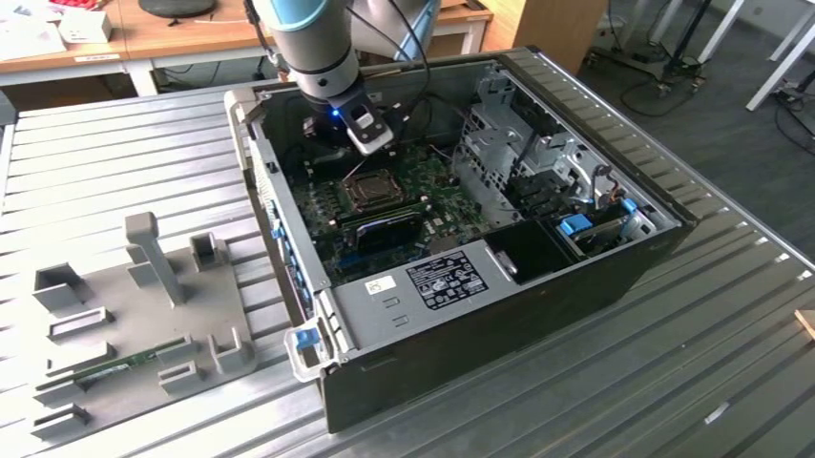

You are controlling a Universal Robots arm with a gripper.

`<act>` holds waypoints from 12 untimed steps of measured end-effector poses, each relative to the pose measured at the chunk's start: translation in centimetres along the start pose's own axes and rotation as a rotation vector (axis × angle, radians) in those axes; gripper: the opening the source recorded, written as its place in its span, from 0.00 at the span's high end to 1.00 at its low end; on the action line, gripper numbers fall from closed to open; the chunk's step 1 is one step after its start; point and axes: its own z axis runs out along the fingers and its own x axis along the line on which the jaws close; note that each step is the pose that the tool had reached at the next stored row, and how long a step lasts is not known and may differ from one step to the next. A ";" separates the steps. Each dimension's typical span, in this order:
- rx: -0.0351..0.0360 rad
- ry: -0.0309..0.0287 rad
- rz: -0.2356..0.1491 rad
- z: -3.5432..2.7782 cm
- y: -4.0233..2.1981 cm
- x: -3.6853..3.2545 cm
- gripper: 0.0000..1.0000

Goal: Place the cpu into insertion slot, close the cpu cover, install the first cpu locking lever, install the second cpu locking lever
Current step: 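Install the first cpu locking lever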

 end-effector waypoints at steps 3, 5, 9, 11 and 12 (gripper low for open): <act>0.0000 -0.0001 0.000 0.00 0.00 0.00 0.89; -0.0004 0.0000 0.000 0.02 0.05 0.03 0.89; -0.0019 0.0002 0.001 0.14 0.10 0.06 0.89; -0.0024 0.0004 0.001 0.24 0.07 0.05 0.89; -0.0028 0.0005 0.001 0.33 0.05 0.04 0.89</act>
